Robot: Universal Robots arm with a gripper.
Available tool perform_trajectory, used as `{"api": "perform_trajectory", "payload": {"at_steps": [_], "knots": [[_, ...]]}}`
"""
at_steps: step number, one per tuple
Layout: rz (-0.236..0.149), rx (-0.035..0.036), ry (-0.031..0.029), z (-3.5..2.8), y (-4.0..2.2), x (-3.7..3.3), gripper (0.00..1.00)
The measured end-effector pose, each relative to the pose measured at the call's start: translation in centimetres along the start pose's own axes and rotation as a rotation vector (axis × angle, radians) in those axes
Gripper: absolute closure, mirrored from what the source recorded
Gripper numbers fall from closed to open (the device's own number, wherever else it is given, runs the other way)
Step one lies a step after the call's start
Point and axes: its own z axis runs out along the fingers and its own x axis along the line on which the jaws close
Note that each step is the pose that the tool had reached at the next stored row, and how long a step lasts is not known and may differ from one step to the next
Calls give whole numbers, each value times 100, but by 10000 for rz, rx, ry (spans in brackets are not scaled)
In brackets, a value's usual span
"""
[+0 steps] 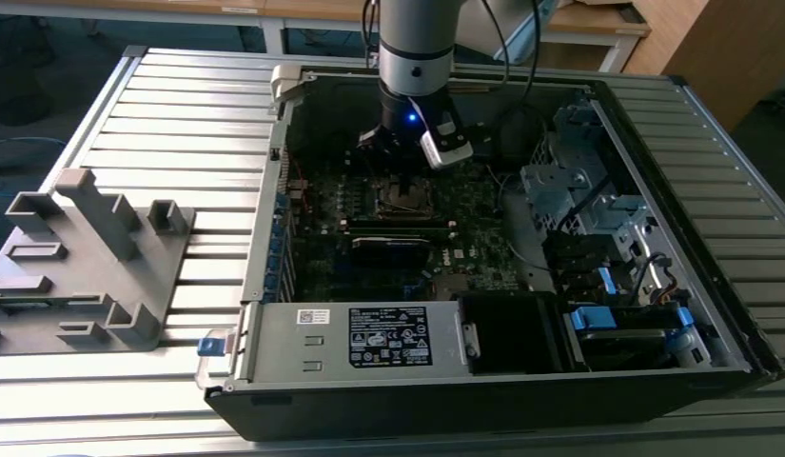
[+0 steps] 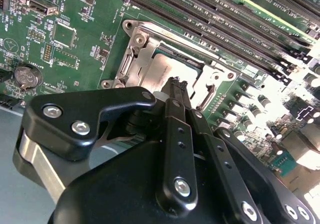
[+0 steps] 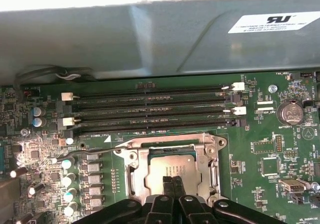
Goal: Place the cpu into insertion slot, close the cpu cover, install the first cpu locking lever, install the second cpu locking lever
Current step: 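Install the first cpu locking lever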
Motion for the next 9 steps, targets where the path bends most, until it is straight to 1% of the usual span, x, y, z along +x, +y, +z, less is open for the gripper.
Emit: {"api": "perform_trajectory", "payload": {"at_steps": [2,9], "knots": [[0,0,0,-12,0,-1,90],[0,0,0,-16,1,-1,90]]}}
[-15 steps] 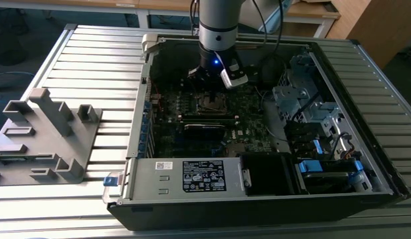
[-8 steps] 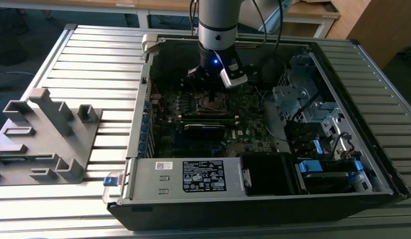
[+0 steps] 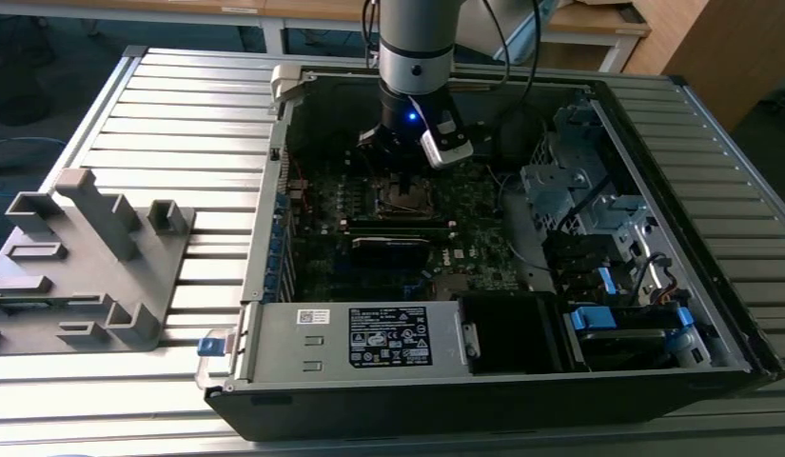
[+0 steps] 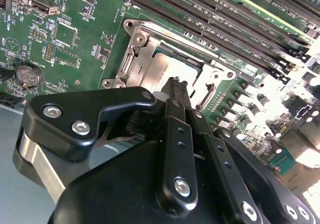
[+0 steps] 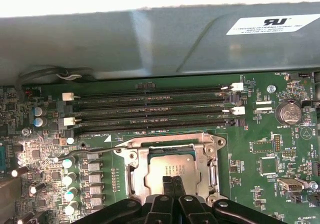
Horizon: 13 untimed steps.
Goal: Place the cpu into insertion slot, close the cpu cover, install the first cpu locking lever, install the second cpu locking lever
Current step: 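Install the first cpu locking lever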
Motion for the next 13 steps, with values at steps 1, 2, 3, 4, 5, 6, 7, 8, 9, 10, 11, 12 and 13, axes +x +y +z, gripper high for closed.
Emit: {"api": "perform_trajectory", "payload": {"at_steps": [1,2,3,4,5,6,7,8,9,10,11,12,13], "knots": [[0,4,2,-4,0,0,90],[0,3,1,-10,0,0,90],[0,1,0,-14,0,0,90],[0,-1,-1,-17,0,-1,90],[0,-2,-1,-17,1,-1,90],[0,-3,-2,-17,1,-1,90],[0,-1,-1,-20,0,-1,90],[0,-1,-1,-22,0,-1,90],[0,-1,-1,-23,0,-1,90],[0,0,0,-25,0,-1,90],[0,1,0,-27,0,-1,90],[0,2,1,-30,0,-1,90],[0,-1,-1,-31,0,-1,90]]}}
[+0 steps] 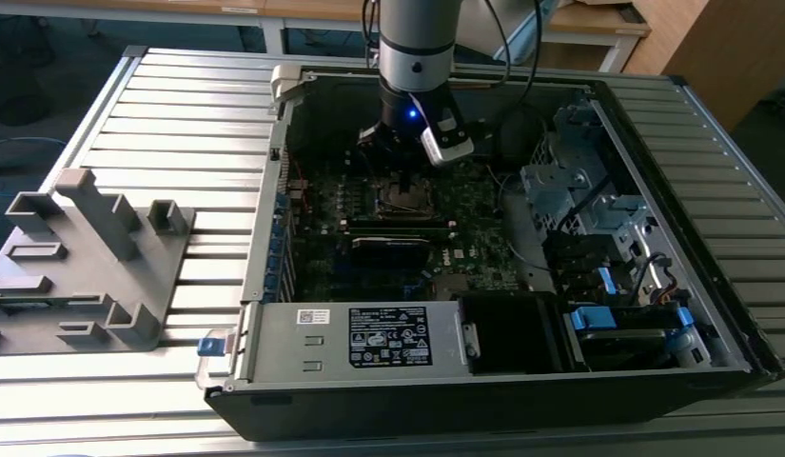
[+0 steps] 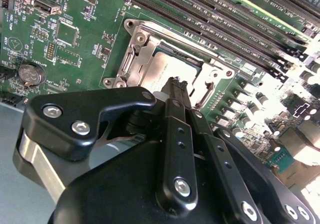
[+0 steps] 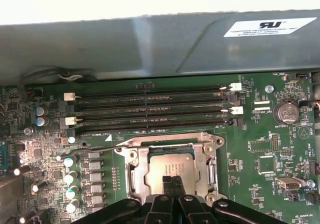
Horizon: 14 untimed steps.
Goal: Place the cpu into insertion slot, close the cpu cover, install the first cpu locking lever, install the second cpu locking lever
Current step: 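Install the first cpu locking lever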
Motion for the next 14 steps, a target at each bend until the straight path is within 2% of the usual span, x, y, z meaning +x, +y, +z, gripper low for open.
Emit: {"api": "perform_trajectory", "payload": {"at_steps": [9,14], "knots": [[0,2,1,-21,0,-1,90],[0,0,0,-54,1,-2,90]]}}
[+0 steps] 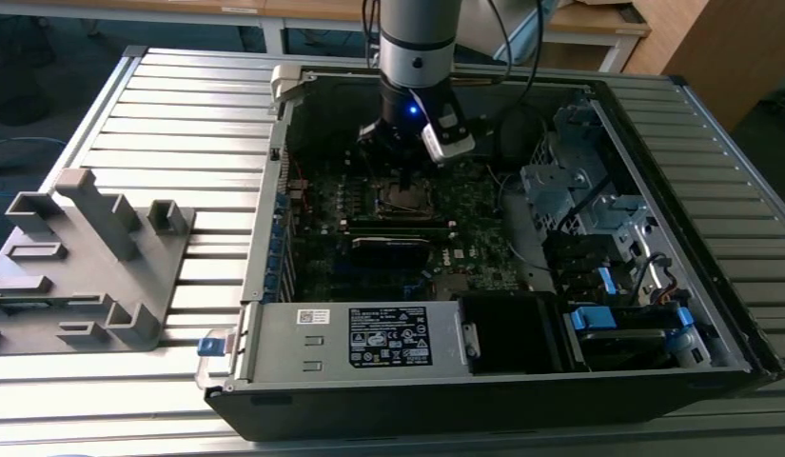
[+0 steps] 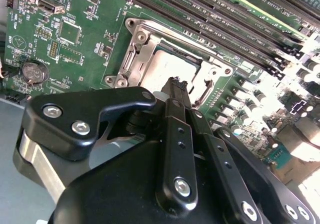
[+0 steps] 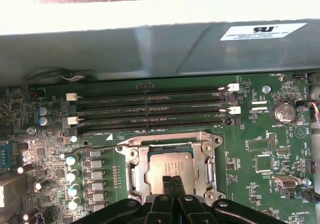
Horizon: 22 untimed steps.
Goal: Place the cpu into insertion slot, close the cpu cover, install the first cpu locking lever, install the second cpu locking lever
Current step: 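Install the first cpu locking lever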
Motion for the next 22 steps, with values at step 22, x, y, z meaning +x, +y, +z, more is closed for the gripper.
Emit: {"api": "perform_trajectory", "payload": {"at_steps": [22], "knots": [[-1,-3,3,-205,2,-8,90]]}}
